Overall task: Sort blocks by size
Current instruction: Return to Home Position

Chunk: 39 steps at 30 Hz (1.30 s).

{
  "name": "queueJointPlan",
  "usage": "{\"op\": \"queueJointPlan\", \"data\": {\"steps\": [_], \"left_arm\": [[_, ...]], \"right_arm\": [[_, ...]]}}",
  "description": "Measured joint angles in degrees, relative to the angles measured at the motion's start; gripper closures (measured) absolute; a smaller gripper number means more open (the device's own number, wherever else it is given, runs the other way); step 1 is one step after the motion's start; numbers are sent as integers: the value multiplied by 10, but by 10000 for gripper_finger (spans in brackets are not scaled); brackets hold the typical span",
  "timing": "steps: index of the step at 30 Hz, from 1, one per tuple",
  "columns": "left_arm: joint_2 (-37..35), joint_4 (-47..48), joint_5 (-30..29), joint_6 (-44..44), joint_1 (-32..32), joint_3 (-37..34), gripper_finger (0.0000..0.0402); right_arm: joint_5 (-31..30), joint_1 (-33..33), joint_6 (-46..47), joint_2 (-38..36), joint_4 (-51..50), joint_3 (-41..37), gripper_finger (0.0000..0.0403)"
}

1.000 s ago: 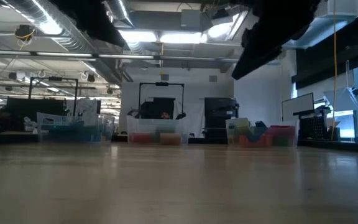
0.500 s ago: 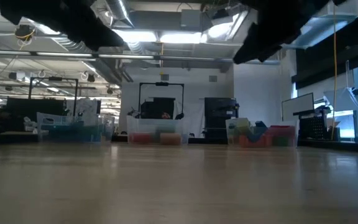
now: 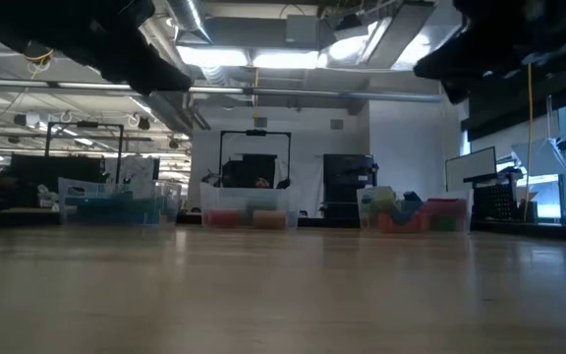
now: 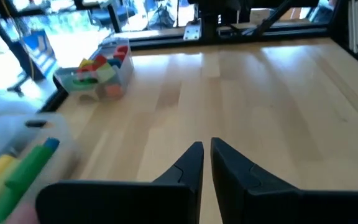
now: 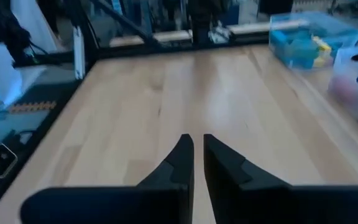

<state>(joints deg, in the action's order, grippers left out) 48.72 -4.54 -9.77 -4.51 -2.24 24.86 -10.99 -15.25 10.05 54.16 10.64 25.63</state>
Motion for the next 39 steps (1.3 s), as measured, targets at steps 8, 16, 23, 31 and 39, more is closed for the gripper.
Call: {"op": "queueJointPlan", "data": {"steps": [8, 16, 23, 31, 39], "left_arm": [[2, -54, 0, -13, -16, -13, 377], [-44, -140, 0, -15, -26, -96, 377], [-132, -135, 0, -1, -26, -130, 377], [-235, -103, 0, 3, -26, -165, 377], [-344, -81, 0, 26, -26, -229, 377]], "right_arm": [[0, 0, -3, -89, 92, -104, 370], [1, 0, 6, -202, 96, -173, 370], [16, 0, -1, -301, 83, -209, 370], [1, -1, -1, -367, 76, -246, 370], [1, -1, -18, -381, 73, -249, 370]]}}
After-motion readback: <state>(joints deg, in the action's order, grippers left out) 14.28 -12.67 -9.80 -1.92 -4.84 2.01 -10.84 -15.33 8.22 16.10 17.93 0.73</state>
